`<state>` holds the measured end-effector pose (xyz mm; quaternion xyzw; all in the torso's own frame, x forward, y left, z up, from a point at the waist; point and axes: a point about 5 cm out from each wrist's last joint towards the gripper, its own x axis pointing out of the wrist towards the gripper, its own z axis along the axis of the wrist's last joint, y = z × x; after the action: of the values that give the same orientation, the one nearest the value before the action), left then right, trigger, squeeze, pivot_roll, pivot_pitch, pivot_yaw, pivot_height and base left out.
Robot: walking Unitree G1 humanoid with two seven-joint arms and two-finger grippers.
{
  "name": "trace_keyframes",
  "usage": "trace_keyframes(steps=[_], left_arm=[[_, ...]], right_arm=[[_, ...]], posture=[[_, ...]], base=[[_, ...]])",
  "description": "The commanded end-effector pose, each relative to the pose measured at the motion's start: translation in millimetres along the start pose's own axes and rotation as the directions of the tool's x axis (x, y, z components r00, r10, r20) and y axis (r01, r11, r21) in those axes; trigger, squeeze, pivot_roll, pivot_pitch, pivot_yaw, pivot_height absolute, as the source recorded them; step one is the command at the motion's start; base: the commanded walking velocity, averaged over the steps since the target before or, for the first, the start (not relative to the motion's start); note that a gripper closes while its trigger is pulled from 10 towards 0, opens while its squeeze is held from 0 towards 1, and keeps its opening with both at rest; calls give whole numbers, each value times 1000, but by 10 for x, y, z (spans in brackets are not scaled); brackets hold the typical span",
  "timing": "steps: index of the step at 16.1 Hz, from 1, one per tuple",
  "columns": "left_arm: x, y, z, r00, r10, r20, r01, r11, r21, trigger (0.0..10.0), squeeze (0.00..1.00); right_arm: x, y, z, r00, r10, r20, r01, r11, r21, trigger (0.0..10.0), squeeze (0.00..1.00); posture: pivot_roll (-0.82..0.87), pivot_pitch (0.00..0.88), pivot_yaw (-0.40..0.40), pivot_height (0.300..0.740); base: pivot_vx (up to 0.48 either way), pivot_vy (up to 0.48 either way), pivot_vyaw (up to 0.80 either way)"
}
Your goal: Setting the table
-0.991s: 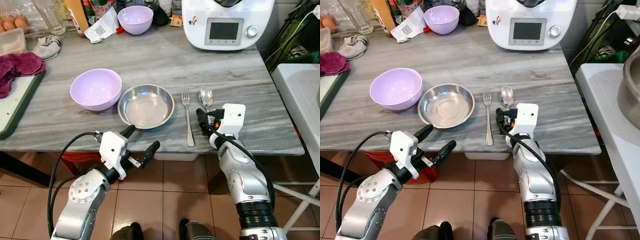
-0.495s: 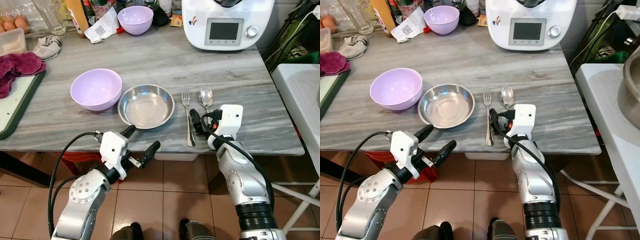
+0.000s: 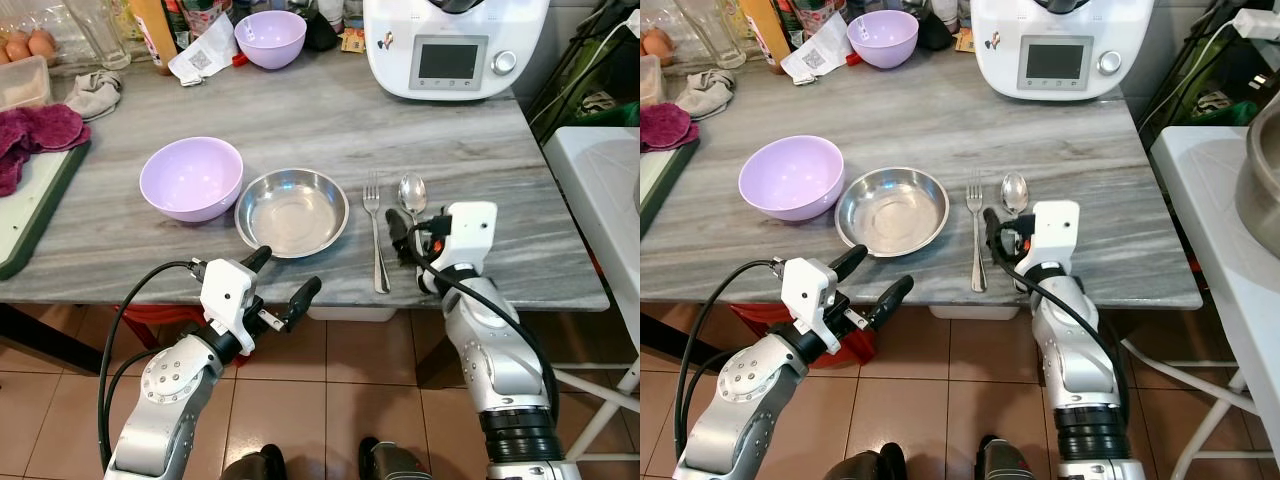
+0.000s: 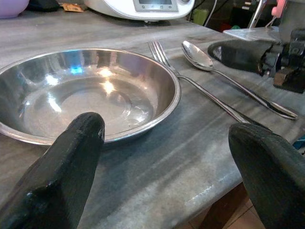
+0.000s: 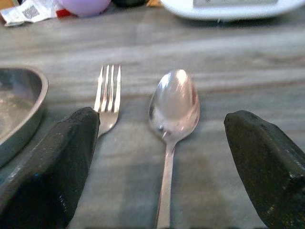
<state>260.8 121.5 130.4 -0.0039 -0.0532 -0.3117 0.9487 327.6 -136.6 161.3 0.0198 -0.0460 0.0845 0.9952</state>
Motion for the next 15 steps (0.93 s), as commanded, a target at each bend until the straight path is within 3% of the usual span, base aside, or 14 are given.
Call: trace_keyframes(steps=[1, 4, 5, 8, 15], left_arm=[[-13, 7, -8, 1000, 2, -9, -2, 1000, 5, 10000, 0], [-11, 9, -12, 1000, 2, -9, -2, 1000, 5, 10000, 0], [-10, 6, -11, 1000, 2, -8, -2, 1000, 4, 10000, 0], [-6, 1, -10, 1000, 1, -8, -1, 1000, 2, 10000, 0], [-12, -3, -11, 1000, 0, -10, 0, 1000, 0, 10000, 0]], right_arm=[[-22, 39, 94, 999, 11, 51, -9, 999, -39, 10000, 0], [-13, -36, 270, 991, -51, 123, 65, 992, -110, 10000, 0], [-15, -174, 275, 985, -133, 112, 148, 979, -141, 10000, 0], [-27, -398, 213, 965, -254, 60, 260, 957, -127, 10000, 0], [-19, -522, 24, 944, -319, -89, 307, 944, -121, 10000, 0]], posture=[[-150, 211, 25, 740], [-150, 211, 25, 740], [-150, 211, 25, 740], [-154, 215, 26, 740], [-150, 219, 30, 740]], base=[[0, 0, 0], [0, 0, 0], [0, 0, 0], [0, 0, 0], [0, 0, 0]])
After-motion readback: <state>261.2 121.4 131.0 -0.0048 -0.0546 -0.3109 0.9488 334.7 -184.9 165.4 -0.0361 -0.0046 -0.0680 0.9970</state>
